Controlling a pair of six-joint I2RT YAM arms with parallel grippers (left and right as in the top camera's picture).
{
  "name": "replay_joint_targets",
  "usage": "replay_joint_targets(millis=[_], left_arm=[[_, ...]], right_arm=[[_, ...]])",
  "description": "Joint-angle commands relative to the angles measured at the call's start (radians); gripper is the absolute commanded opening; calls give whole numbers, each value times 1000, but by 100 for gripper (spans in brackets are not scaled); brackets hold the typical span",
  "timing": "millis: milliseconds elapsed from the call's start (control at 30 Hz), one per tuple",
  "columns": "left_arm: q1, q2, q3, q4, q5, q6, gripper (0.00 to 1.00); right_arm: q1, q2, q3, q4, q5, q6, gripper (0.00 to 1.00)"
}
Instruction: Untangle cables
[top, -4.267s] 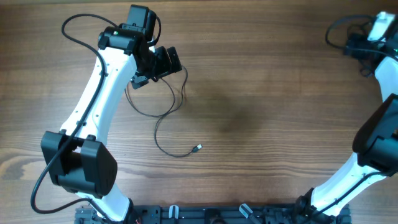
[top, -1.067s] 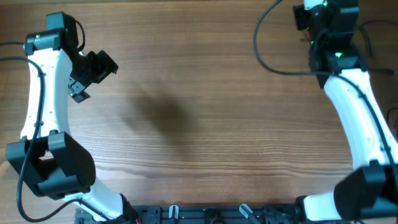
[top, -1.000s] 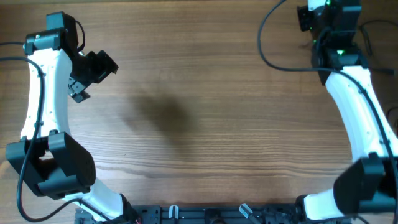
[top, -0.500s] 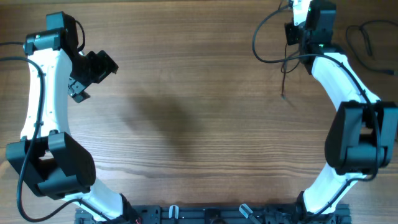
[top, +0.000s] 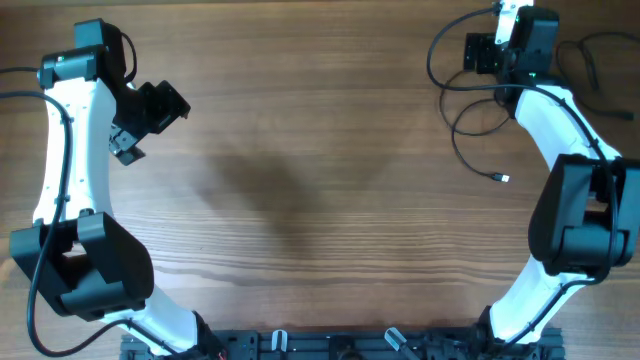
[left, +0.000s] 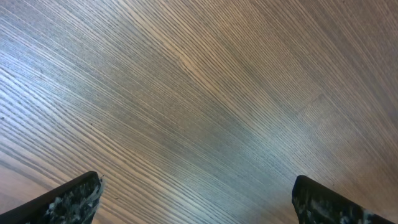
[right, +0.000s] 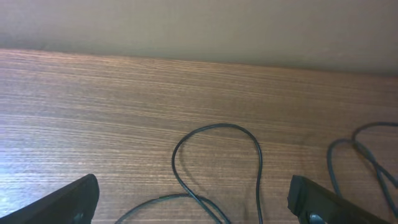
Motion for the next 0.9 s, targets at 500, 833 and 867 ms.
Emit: replay_joint_targets(millis=[500, 833, 867], left_arm=[[3, 4, 2, 0, 12, 8, 100], [3, 4, 2, 0, 12, 8, 100], [3, 4, 2, 0, 12, 8, 100]], right_arm=[[4, -747, -5, -13, -16, -1, 100], [4, -1025, -46, -241, -340, 2, 100], [4, -1052, -48, -241, -378, 2, 100]])
